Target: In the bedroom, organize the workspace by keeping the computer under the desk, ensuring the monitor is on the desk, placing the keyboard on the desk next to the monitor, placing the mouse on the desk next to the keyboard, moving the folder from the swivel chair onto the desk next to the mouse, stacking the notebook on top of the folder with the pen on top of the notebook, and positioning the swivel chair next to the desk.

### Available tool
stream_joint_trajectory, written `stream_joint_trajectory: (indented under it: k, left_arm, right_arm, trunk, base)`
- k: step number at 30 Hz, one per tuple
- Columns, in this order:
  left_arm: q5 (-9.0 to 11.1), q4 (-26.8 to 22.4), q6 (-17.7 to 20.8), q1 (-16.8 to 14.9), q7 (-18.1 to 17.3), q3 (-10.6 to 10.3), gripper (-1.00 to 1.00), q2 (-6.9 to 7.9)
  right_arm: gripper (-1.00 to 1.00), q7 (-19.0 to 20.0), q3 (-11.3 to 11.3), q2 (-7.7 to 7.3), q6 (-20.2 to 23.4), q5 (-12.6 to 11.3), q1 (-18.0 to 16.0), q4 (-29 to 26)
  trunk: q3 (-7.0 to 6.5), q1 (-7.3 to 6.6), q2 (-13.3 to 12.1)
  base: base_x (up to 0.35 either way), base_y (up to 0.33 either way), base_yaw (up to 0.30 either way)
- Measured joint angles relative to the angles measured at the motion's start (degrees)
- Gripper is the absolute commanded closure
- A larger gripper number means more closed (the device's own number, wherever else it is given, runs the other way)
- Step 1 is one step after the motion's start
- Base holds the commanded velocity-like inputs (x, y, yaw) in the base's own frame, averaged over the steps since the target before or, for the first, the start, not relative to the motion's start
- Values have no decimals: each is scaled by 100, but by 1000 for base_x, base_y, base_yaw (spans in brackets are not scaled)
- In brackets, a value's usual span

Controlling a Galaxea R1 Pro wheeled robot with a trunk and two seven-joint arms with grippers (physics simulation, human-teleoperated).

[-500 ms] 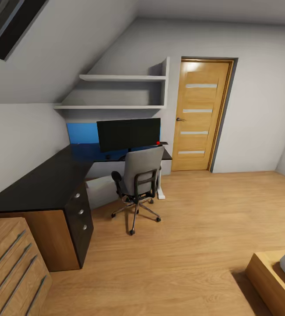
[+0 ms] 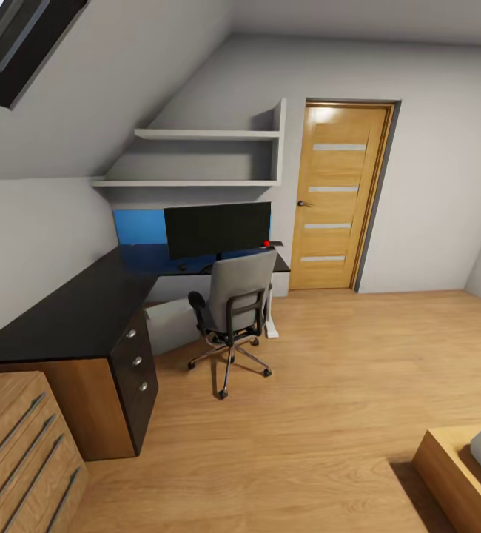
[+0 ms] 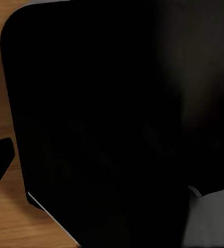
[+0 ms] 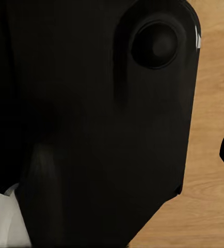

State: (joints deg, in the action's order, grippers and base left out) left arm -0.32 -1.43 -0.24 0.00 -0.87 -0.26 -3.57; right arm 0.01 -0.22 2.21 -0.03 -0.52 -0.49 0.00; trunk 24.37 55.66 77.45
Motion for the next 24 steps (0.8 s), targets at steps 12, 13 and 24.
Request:
stream_joint_trajectory:
  k: [12,13,24]
  left_arm:
    - [38,-159,-140,0,15,14,-100,-35]
    - [38,-192,-172,0,15,13,-100,-36]
    - [34,-1113,-1717,-1,21,9,-100,-24]
  right_arm:
    - [-100,-1,-1,10,-47,-4,-1,0]
    - [-100,-1,0,11,-62,-4,-1,-1]
    - [-100,-1,8,20,-1042,-3,-1,-678]
  trunk:
    - [-216,-264,-481]
    - [-234,-286,-522]
    - [-432,-528,-963]
  base:
    - [0,0,0]
    - [0,0,0]
    - [0,0,0]
